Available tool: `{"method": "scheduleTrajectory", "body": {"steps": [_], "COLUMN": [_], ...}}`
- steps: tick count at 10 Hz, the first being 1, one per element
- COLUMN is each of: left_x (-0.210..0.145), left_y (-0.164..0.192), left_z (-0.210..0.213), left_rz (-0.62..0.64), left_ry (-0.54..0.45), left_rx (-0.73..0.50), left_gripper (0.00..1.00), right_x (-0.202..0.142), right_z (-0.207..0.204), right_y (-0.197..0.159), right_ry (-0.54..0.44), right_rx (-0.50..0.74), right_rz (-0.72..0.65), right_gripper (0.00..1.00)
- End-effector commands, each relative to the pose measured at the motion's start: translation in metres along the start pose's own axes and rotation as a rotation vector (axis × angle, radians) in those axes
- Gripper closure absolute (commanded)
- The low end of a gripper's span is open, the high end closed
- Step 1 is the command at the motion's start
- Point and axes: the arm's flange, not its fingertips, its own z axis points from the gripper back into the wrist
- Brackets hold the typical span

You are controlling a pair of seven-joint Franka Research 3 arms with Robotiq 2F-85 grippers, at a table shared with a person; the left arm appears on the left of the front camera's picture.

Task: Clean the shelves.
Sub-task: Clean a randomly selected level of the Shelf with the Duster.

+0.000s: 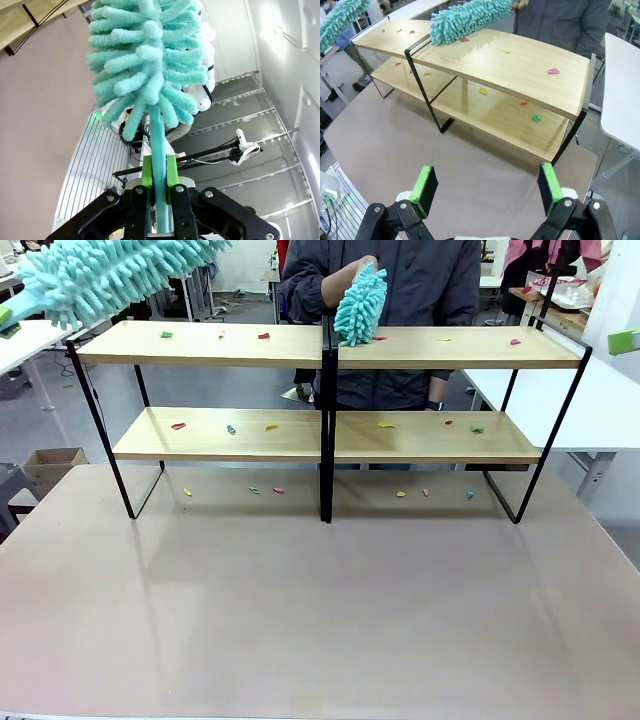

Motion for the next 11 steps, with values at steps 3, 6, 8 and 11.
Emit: {"method": "scheduleTrajectory", "body": {"steps": [3,6,8,11], "left_x": [-0.006,-0.057,-0.065,-0.076], "left_y": [-0.021,-0.064,-0.048,-0.015], "left_z": [-0.002,0.004,-0.025,-0.077], "left_rz": [-0.070,-0.138,-0.057,-0.051], "left_ry": [0.117,0.566,0.676,0.680], "left_rx": [-0.012,0.038,0.094,0.085], "left_gripper": [0.87,0.87,0.87,0.87], "right_x": [0.000,0.000,0.000,0.000], "right_z": [-0.001,-0.001,-0.001,-0.001], "right_y": [-0.001,-0.001,-0.001,-0.001], "right_ry": [-0.002,-0.002,-0.002,-0.002], "right_rx": [0.000,0.000,0.000,0.000], "right_rz": [0.001,0.001,0.001,0.001], "right_gripper": [0.00,0.00,0.00,0.00]}}
